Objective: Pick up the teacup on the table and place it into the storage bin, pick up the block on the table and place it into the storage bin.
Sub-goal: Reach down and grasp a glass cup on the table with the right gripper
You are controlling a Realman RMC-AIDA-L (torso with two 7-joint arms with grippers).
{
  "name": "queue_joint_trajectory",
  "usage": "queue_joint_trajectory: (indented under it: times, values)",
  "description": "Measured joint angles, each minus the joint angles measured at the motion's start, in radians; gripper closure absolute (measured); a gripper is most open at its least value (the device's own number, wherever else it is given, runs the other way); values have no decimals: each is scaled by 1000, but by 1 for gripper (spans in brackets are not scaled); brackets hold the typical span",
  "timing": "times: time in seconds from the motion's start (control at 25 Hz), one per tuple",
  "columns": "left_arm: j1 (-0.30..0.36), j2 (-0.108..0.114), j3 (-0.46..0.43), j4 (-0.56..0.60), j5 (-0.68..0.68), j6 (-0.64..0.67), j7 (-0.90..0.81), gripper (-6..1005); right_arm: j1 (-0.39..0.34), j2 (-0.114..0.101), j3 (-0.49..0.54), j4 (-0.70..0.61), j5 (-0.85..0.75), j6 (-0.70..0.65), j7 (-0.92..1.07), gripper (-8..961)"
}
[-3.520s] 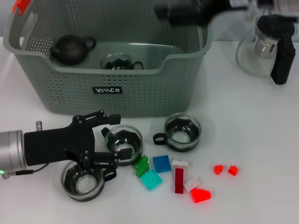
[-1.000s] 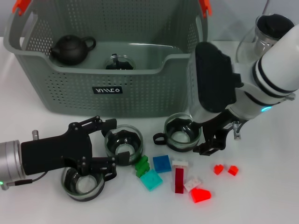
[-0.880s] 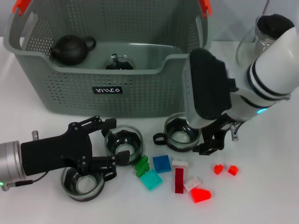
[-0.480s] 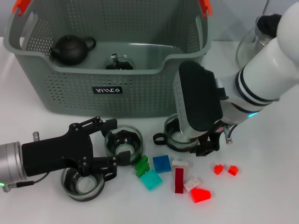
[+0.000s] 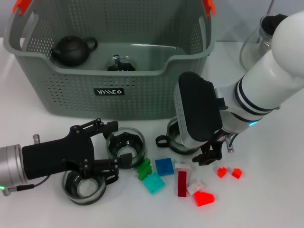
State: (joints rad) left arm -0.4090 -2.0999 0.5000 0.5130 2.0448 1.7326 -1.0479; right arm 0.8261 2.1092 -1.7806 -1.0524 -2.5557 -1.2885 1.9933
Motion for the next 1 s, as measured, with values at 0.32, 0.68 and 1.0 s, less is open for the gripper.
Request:
queue_joint_trajectory:
  times: [0.32, 0.68, 1.0]
  values:
    - [-1, 0, -2, -1, 0, -10, 0, 65, -2, -3, -1, 4, 20, -8, -1, 322]
    - [-1, 0, -2, -1, 0, -12, 1, 65, 2, -3, 1, 14, 17, -6, 5, 357]
    - [-1, 0, -1, -4, 0, -15, 2, 65, 7, -5, 8, 35, 15, -11, 9, 650]
